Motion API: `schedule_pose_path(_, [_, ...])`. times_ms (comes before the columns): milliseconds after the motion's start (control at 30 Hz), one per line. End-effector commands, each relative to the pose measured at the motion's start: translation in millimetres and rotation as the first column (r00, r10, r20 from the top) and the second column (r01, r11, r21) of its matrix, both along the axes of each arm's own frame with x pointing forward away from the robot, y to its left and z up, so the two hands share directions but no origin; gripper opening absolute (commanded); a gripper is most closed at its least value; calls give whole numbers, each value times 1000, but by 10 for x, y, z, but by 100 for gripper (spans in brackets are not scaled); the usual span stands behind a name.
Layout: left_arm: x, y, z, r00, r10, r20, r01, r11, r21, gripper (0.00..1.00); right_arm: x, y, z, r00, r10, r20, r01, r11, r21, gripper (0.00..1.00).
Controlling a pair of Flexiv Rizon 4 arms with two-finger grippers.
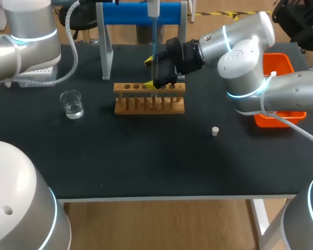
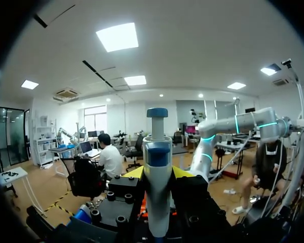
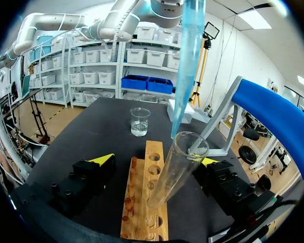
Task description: Invert the test tube, pick up the pipette, mount the tip to pipette, aspirate from beaker and dispense into the tube, eject the tip, return the pipette, and cap with the stopper.
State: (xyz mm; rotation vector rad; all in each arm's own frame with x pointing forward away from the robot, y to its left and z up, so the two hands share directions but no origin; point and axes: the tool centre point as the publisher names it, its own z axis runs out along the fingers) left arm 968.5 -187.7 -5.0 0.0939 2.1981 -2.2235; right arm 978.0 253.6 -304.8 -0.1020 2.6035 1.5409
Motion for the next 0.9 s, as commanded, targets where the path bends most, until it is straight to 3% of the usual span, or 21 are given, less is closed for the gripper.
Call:
schedule_pose_path(33, [-6, 1, 51, 1000, -5, 3, 5, 1000, 7, 0, -4, -5, 3, 1000, 0, 1, 0, 1000, 0, 100])
schedule_pose_path(367, [-20, -20, 74, 1000, -14, 8, 14, 1000, 8, 0, -4, -5, 3, 1000, 0, 1, 0, 1000, 0, 100])
schedule_pose_path(900, [5, -40, -55, 1000, -18, -26, 18, 1000, -1, 0, -4, -5, 3, 1000, 0, 1, 0, 1000, 0, 100])
